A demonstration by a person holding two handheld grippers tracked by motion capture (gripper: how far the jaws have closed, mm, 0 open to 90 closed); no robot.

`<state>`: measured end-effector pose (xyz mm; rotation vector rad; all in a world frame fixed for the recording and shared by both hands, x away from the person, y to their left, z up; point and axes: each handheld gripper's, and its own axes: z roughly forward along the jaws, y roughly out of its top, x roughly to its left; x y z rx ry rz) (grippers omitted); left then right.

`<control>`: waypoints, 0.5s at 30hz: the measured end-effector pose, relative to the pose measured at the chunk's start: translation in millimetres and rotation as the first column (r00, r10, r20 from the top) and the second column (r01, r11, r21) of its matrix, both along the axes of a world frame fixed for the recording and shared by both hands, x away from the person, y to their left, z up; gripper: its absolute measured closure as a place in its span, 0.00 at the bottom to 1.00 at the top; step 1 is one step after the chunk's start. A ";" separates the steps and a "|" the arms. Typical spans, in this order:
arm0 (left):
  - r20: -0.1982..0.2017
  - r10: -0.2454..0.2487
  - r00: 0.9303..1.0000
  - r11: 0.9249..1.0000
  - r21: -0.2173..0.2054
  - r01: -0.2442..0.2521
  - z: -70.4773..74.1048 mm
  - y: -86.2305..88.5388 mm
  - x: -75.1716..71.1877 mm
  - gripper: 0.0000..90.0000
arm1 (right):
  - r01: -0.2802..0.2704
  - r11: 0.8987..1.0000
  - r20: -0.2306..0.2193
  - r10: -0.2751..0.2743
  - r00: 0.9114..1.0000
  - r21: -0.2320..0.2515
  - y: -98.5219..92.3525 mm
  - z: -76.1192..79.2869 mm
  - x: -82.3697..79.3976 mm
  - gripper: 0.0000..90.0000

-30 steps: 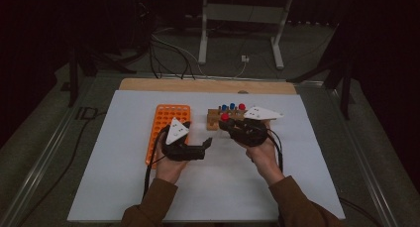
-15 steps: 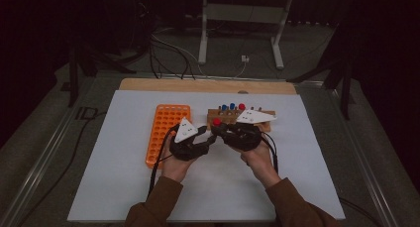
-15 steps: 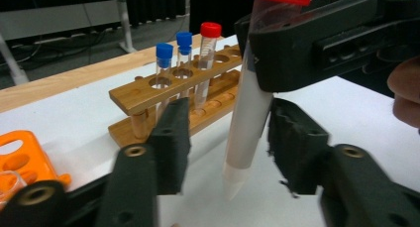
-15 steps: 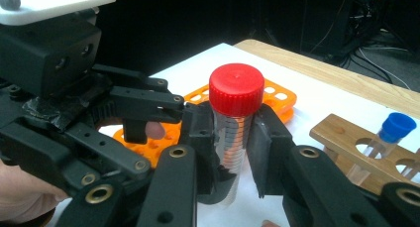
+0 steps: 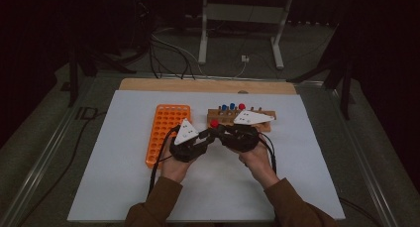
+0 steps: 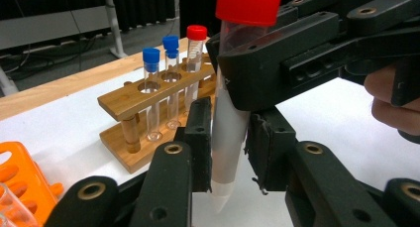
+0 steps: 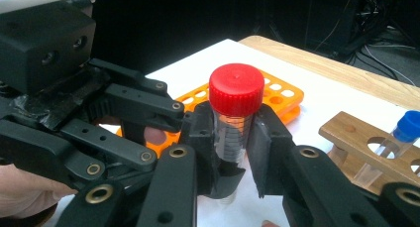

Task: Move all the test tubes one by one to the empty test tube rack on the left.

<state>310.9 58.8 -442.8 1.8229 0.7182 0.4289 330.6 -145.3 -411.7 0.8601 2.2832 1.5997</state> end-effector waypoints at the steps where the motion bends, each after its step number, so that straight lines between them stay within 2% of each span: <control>1: 0.002 -0.002 1.000 1.000 0.000 0.002 0.0 -0.3 -0.3 0.82 | 0.000 1.000 -0.001 0.000 1.000 0.001 -0.1 0.0 0.0 0.83; 4: 0.006 -0.003 1.000 1.000 0.010 0.003 0.3 -0.8 -1.0 0.84 | -0.002 1.000 -0.002 0.002 1.000 0.004 -0.9 -0.1 0.1 0.82; 5: 0.007 0.003 1.000 1.000 0.014 -0.003 0.1 -0.8 -0.8 0.84 | -0.001 1.000 0.003 0.001 1.000 0.004 -1.4 -0.1 -0.2 0.79; 9: 0.011 0.029 1.000 0.999 0.023 -0.030 -1.3 3.8 1.3 0.84 | -0.004 1.000 0.014 0.004 1.000 0.013 -6.5 1.3 -0.7 0.59; 12: 0.016 0.050 0.999 0.999 0.021 -0.050 -1.4 8.9 2.6 0.84 | 0.001 1.000 0.019 -0.002 1.000 0.022 -12.9 2.8 -0.6 0.49; 15: 0.021 0.072 0.997 0.997 0.017 -0.072 -0.6 15.0 3.9 0.84 | 0.026 1.000 0.034 -0.026 0.999 0.008 -18.8 2.8 -0.6 0.41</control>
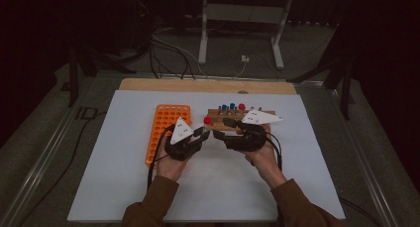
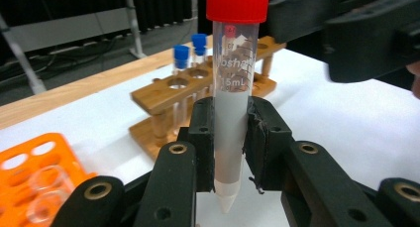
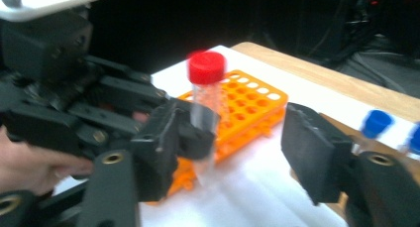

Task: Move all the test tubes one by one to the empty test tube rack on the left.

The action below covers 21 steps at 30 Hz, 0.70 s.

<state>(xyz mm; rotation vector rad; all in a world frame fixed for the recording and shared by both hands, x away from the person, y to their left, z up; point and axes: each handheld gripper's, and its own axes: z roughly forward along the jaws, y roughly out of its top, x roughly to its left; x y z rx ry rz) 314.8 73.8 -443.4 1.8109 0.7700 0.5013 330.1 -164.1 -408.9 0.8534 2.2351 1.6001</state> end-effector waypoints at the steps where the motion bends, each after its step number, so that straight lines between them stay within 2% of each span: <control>1: 0.002 0.004 1.000 1.000 -0.001 -0.004 0.4 2.4 0.7 0.84 | 0.013 1.000 0.009 -0.013 1.000 -0.016 -1.6 -0.6 -0.3 0.38; 4: 0.010 0.025 1.000 1.000 -0.006 -0.025 1.6 9.3 2.4 0.84 | 0.063 0.996 0.022 -0.062 0.998 -0.069 -5.4 -5.0 -1.0 0.32; 12: 0.018 0.069 0.997 0.998 -0.003 -0.069 2.0 28.5 6.7 0.84 | 0.153 0.984 0.018 -0.151 0.988 -0.090 -23.4 -16.8 -1.3 0.07; 15: 0.019 0.086 0.996 0.996 -0.006 -0.086 0.0 33.1 7.5 0.84 | 0.176 0.982 0.006 -0.176 0.984 -0.072 -33.1 -18.2 -2.2 0.00; 21: 0.019 0.113 0.993 0.994 -0.004 -0.113 -6.4 38.6 9.1 0.84 | 0.218 0.976 0.018 -0.218 0.976 -0.016 -50.7 -17.5 -8.0 0.00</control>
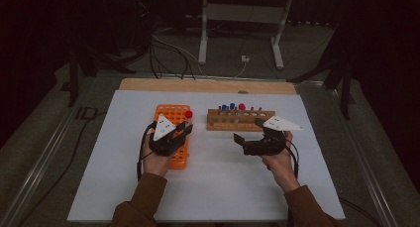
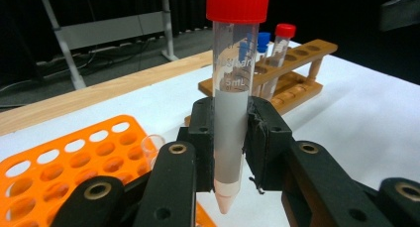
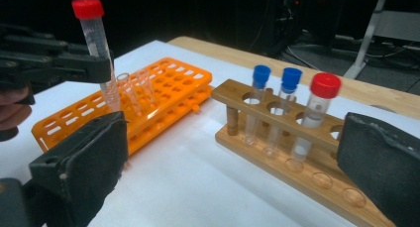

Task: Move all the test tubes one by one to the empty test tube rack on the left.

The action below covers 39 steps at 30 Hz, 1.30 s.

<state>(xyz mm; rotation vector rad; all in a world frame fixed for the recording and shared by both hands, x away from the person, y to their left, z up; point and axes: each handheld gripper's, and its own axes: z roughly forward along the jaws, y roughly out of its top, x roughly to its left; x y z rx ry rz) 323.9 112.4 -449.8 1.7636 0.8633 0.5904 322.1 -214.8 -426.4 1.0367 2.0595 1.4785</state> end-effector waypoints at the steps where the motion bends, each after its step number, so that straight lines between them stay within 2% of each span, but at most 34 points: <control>1: -0.002 0.007 1.000 1.000 0.001 -0.007 -1.6 0.8 0.2 0.84 | 0.000 1.000 0.006 0.000 1.000 0.003 -2.4 0.0 -1.0 0.00; 6: -0.014 0.032 0.999 0.999 0.012 -0.032 -9.7 3.9 2.4 0.84 | 0.020 0.999 0.023 -0.021 1.000 0.033 -13.9 -0.1 -6.8 0.00; 11: -0.021 0.055 0.998 0.998 0.015 -0.055 -15.1 7.2 3.7 0.84 | 0.037 0.999 0.024 -0.038 0.999 0.031 -21.6 -5.9 -8.9 0.00; 17: -0.033 0.068 0.997 0.997 0.041 -0.067 -21.4 10.1 2.1 0.84 | 0.052 0.998 0.029 -0.053 0.998 0.030 -29.4 -11.1 -10.9 0.00; 23: -0.066 0.076 0.995 0.995 0.065 -0.072 -30.3 13.0 -1.2 0.84 | 0.070 0.997 0.028 -0.071 0.997 0.030 -37.8 -13.4 -11.7 0.00; 25: -0.082 0.090 0.993 0.993 0.087 -0.083 -32.0 12.8 -1.7 0.84 | 0.075 0.997 0.024 -0.076 0.997 0.027 -39.1 -14.2 -12.0 0.00; 34: -0.140 0.096 0.985 0.988 0.134 -0.077 -37.3 11.0 -2.3 0.84 | 0.076 0.997 0.019 -0.076 0.997 0.023 -38.8 -16.4 -11.9 0.00; 39: -0.159 0.105 0.982 0.982 0.170 -0.077 -40.2 6.0 -0.5 0.84 | 0.077 0.997 0.018 -0.078 0.997 0.024 -39.2 -17.3 -11.4 0.00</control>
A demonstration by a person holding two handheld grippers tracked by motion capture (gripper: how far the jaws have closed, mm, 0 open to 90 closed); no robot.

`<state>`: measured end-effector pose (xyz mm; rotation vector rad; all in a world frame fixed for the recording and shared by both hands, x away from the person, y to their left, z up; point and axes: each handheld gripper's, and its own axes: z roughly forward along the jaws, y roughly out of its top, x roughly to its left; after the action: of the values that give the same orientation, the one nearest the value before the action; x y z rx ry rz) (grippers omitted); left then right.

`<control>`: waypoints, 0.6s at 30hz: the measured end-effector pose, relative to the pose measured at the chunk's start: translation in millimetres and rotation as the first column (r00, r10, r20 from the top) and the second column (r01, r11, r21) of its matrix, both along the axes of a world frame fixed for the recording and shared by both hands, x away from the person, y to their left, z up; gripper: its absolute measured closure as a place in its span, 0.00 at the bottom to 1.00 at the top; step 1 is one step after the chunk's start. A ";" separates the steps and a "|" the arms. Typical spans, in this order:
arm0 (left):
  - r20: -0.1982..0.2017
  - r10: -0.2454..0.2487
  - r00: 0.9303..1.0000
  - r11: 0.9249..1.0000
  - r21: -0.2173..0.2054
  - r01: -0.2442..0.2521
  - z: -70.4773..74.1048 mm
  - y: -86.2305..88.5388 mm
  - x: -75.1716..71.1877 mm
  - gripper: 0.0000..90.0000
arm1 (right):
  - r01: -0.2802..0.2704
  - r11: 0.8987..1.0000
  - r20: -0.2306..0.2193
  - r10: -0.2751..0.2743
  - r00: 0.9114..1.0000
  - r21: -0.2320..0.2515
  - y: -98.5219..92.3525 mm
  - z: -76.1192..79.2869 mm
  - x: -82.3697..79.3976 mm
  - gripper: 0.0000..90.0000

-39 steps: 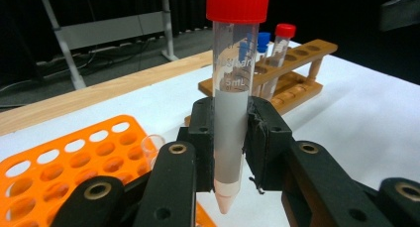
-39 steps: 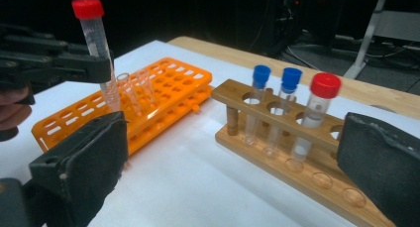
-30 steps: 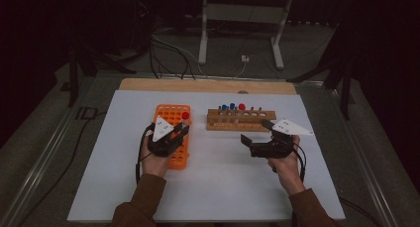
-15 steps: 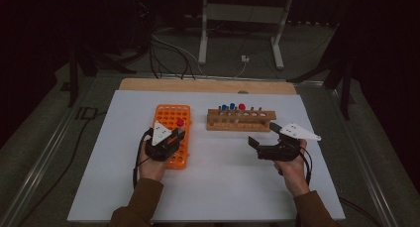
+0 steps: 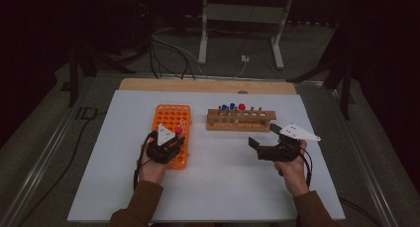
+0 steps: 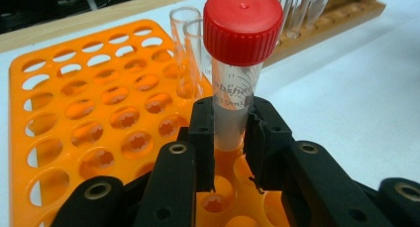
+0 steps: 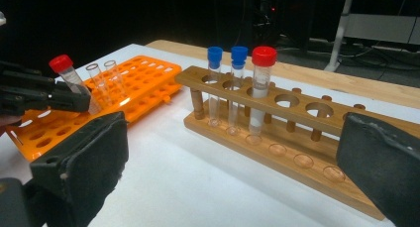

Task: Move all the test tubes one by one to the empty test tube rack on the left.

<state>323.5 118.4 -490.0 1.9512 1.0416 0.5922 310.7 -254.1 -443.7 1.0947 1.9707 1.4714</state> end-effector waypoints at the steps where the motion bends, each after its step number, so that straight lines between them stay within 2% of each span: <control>1: -0.006 0.003 1.000 1.000 0.010 -0.003 -0.2 -1.3 0.4 0.84 | 0.000 1.000 -0.002 0.000 1.000 0.000 -0.3 -0.3 0.2 0.00; 3: -0.012 0.009 1.000 1.000 0.020 -0.009 -0.2 -3.4 1.1 0.84 | 0.000 1.000 -0.005 0.000 1.000 -0.002 -0.3 -0.8 0.3 0.00; 5: -0.037 0.017 0.999 0.999 0.031 -0.016 -0.3 -5.4 3.1 0.84 | -0.001 1.000 -0.007 0.001 1.000 0.000 0.5 -1.7 0.6 0.00; 11: -0.045 0.024 0.999 1.000 0.020 -0.023 0.0 -4.7 3.7 0.82 | -0.009 1.000 -0.010 0.008 1.000 -0.006 2.9 -2.9 0.4 0.00; 13: -0.045 0.028 0.999 1.000 0.010 -0.027 -0.6 -2.8 2.7 0.77 | -0.008 1.000 -0.011 0.008 1.000 -0.002 2.5 -2.6 0.2 0.00; 17: -0.027 0.029 0.999 0.999 0.025 -0.028 -0.5 -0.8 -2.5 0.66 | -0.008 1.000 -0.012 0.008 1.000 -0.001 1.7 -2.8 0.5 0.00; 18: -0.020 0.028 0.999 0.999 0.018 -0.027 -0.2 0.2 -4.0 0.63 | -0.008 1.000 -0.013 0.008 1.000 0.000 1.7 -2.8 0.6 0.00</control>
<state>319.5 118.6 -490.2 1.9648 1.0809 0.5995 311.2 -252.4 -446.6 1.1002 1.9861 1.4715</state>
